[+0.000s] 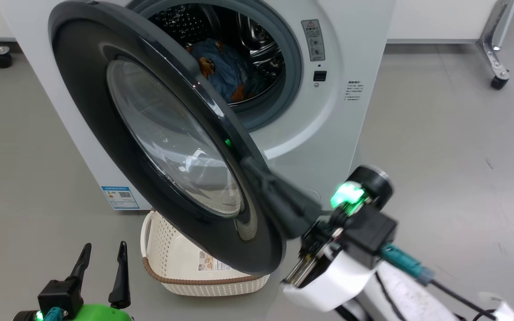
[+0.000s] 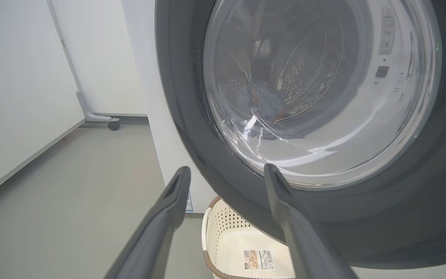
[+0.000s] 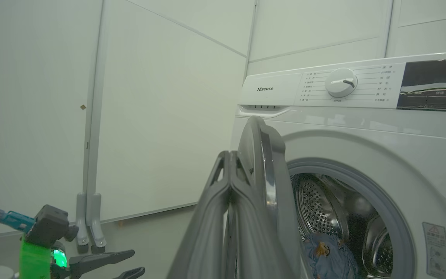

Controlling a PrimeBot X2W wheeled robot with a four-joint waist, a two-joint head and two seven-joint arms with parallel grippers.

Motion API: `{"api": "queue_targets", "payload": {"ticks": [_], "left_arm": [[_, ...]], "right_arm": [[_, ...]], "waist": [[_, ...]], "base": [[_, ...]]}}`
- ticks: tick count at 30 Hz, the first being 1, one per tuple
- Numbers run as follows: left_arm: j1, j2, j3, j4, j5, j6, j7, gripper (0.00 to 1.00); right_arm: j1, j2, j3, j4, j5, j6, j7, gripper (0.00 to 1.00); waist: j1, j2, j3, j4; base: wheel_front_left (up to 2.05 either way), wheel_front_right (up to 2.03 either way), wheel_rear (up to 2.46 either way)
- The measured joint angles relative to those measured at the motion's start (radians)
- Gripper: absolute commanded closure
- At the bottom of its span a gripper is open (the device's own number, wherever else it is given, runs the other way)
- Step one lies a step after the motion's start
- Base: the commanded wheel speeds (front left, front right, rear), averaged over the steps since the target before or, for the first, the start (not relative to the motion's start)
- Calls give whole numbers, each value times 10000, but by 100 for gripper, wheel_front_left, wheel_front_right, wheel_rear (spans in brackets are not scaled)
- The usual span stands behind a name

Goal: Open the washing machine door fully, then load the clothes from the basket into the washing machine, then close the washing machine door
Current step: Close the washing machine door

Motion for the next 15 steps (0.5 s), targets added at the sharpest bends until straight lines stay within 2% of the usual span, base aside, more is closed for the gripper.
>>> {"api": "queue_targets", "payload": {"ticks": [3,7,15], "left_arm": [[-12,-19,-50,0,71,-58,0,0],[-38,-63,-46,2,71,-67,0,0],[-38,-94,288,-25,71,-71,0,0]], "right_arm": [[63,-2,792,677,314,0,0,100],[508,-23,1319,1532,617,0,0,100],[852,-12,1229,2470,1198,2,2,100]], "waist": [[0,0,53,161],[0,0,121,398],[0,0,210,624]], "base": [[0,0,0],[0,0,0],[0,0,0]]}}
